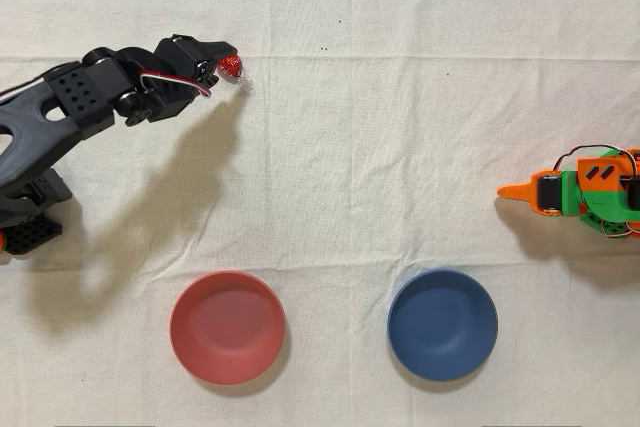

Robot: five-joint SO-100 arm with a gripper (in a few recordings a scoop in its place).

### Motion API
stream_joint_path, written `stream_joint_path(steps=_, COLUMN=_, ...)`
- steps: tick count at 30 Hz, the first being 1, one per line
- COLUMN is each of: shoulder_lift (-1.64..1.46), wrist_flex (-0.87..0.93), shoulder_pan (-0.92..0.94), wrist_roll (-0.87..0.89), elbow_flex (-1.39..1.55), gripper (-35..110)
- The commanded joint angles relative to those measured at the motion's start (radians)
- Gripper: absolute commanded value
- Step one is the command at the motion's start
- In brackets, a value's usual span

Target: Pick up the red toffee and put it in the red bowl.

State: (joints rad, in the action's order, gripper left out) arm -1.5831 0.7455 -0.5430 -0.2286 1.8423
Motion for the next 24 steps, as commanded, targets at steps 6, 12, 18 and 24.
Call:
stream_joint_path(steps=6, shoulder_lift=-0.029, wrist_flex=-0.046, shoulder_pan=-0.021, wrist_roll=-0.025, elbow_flex=0.052, gripper=26)
stream_joint_path(steps=12, shoulder_lift=-0.003, wrist_flex=-0.1, shoulder_pan=-0.034, wrist_roll=-0.026, elbow_flex=0.086, gripper=26)
stream_joint_path(steps=18, shoulder_lift=0.06, wrist_flex=-0.149, shoulder_pan=-0.051, wrist_roll=-0.026, elbow_flex=0.077, gripper=26)
stream_joint_path(steps=24, shoulder_lift=0.127, wrist_flex=-0.189, shoulder_pan=-0.061, wrist_roll=-0.021, elbow_flex=0.049, gripper=26)
